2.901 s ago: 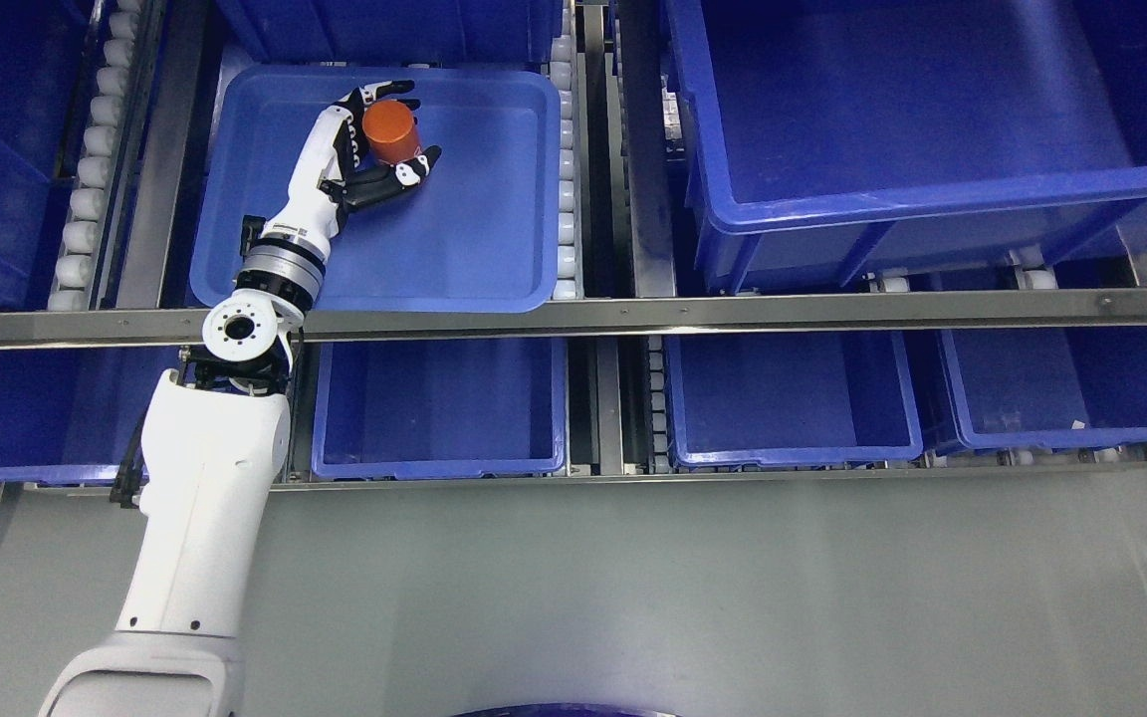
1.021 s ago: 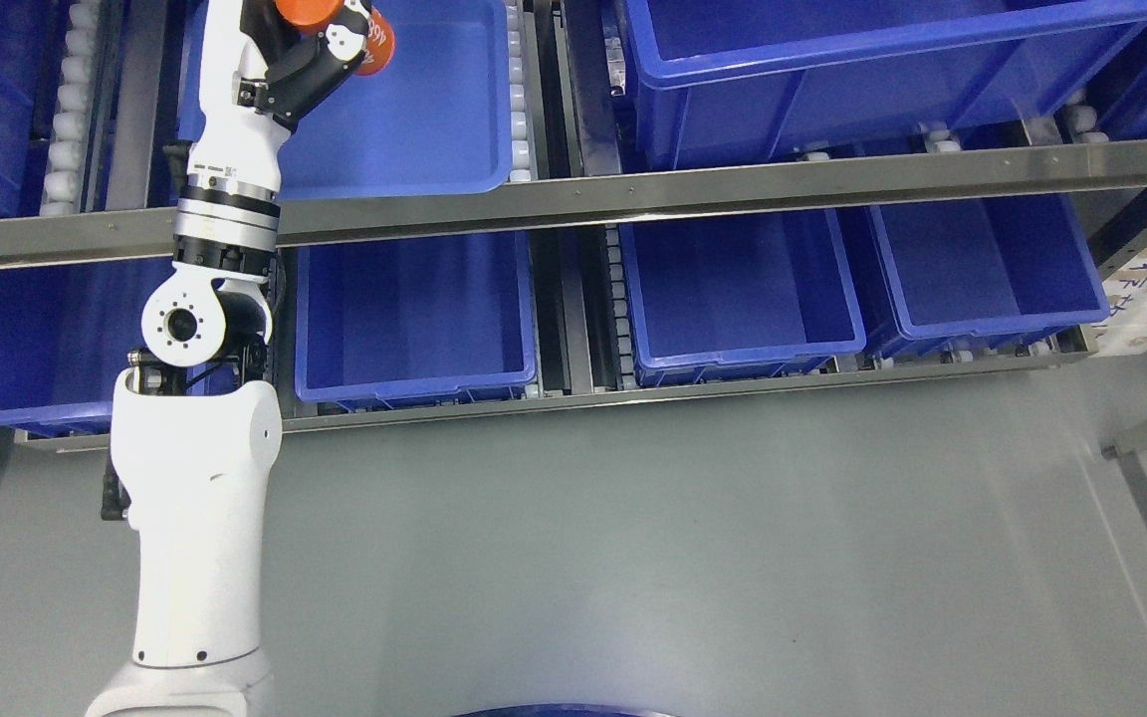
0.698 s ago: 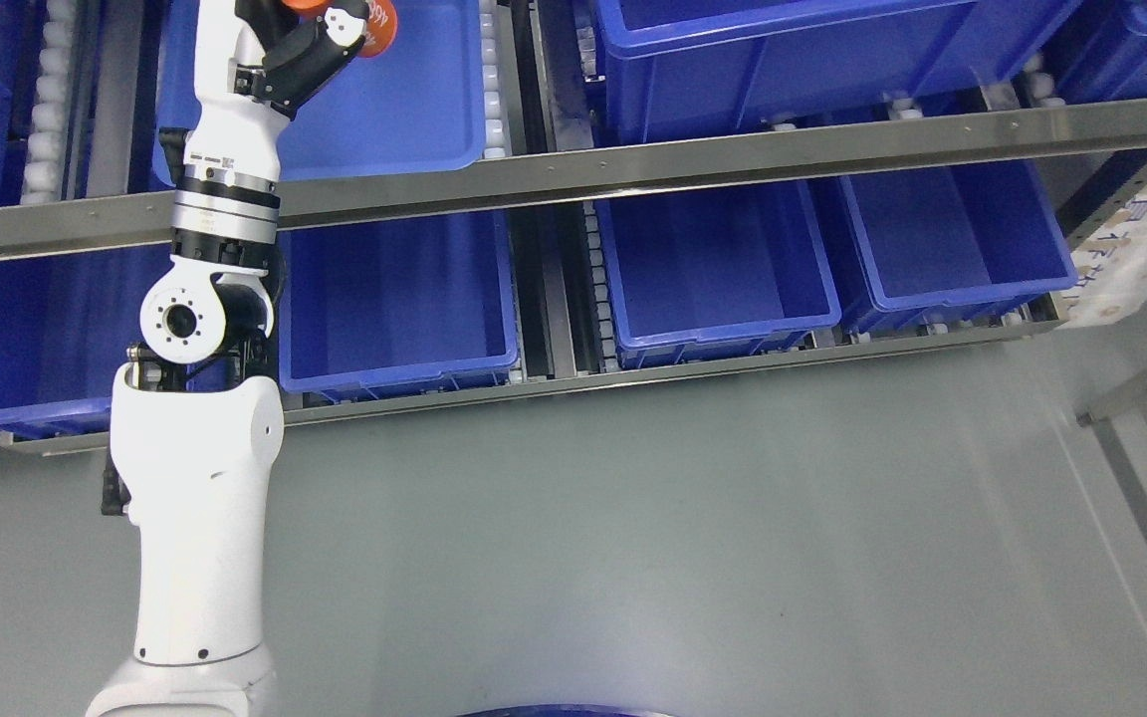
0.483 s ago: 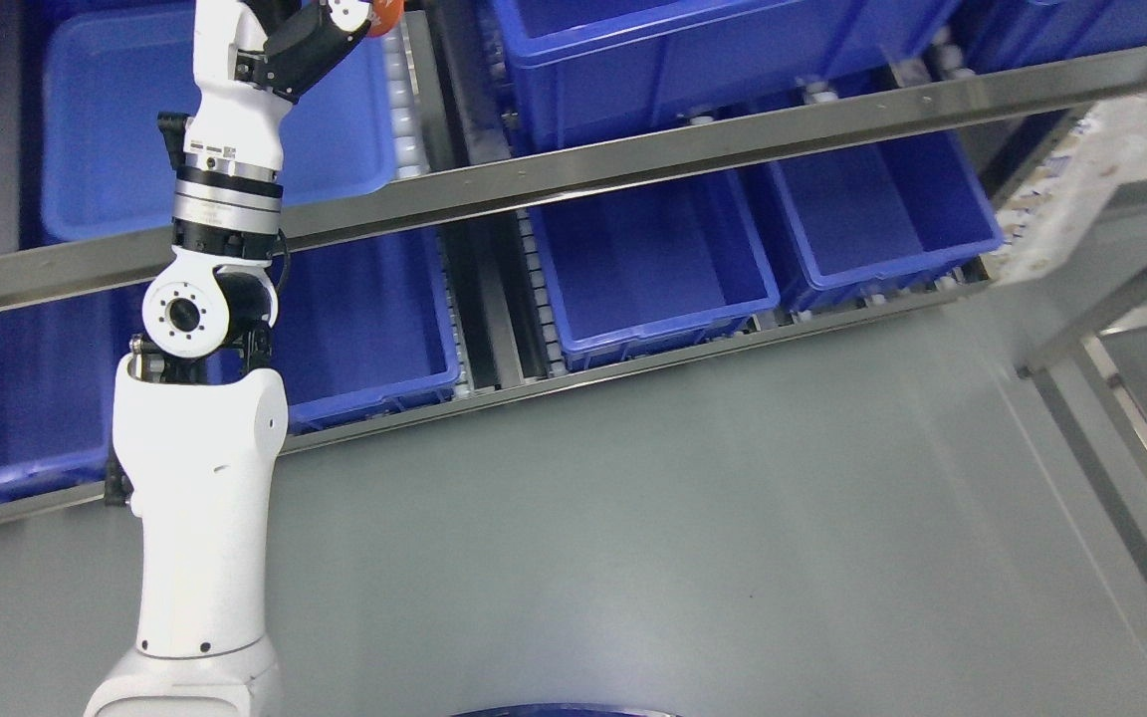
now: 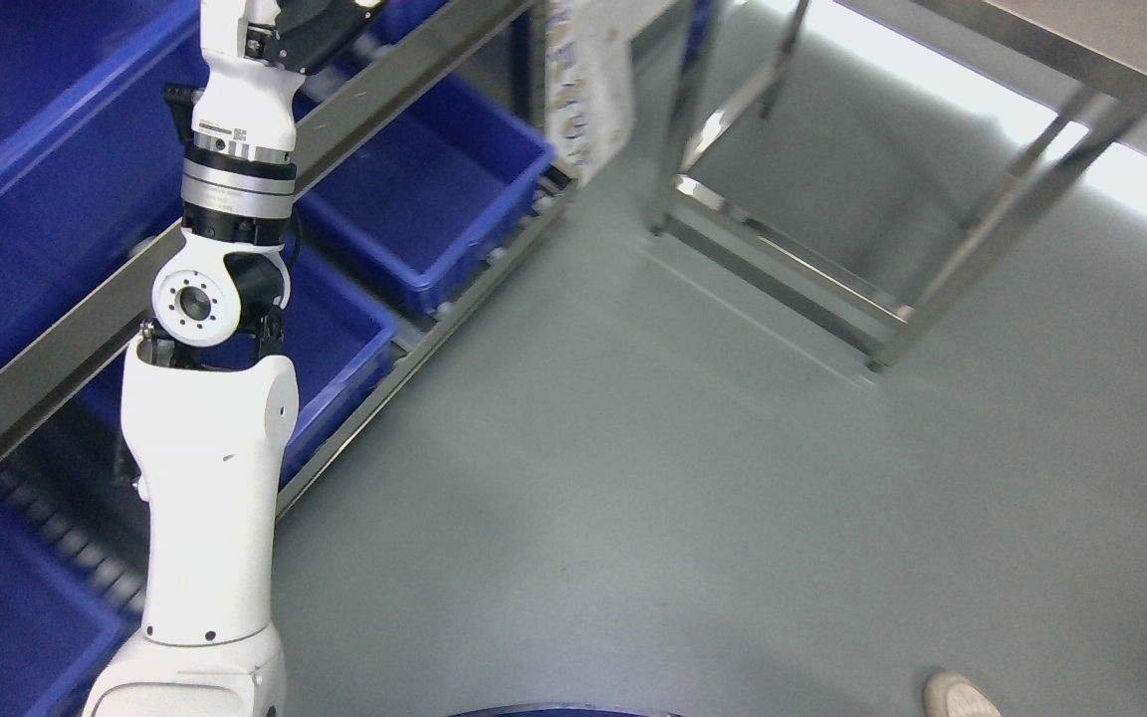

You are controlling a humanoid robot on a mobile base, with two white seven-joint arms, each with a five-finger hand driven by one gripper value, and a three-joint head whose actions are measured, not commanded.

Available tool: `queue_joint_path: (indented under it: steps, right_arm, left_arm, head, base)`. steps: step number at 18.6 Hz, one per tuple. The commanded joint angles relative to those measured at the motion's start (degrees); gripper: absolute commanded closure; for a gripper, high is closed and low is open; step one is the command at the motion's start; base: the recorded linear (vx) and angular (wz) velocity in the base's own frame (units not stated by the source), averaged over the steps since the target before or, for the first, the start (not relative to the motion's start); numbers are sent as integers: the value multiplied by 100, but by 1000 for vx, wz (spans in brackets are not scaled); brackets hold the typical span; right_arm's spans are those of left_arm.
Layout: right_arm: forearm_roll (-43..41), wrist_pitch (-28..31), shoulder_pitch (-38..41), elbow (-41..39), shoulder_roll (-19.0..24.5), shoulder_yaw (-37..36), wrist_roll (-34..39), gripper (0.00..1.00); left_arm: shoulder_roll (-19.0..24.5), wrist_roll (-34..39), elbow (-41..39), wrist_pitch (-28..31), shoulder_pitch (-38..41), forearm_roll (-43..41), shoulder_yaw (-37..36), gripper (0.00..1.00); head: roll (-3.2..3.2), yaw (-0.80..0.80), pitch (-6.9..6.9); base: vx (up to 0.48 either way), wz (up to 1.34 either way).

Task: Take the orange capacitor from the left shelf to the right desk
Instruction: 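Hold the capacitor in the left hand while turning toward the steel table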

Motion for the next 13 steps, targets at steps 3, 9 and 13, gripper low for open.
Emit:
queue_joint_path:
  steps: [3, 9, 13]
  right_arm:
    - [0, -2, 77, -194, -100, -62, 1, 0]
    - [0, -2, 77, -194, -100, -62, 1, 0]
    - [0, -2, 77, -194, -100, -62, 1, 0]
  left_arm:
    - [96, 17, 5, 69, -13, 262, -417, 96]
    - [96, 17, 101, 218, -13, 439, -541, 96]
    - [96, 26, 128, 333, -22, 439, -541, 96]
  head:
    - [0, 0, 0]
    - [0, 0, 1]
    - [0, 0, 1]
  base:
    - [270, -1299]
    - [366, -783]
    - [486, -317]
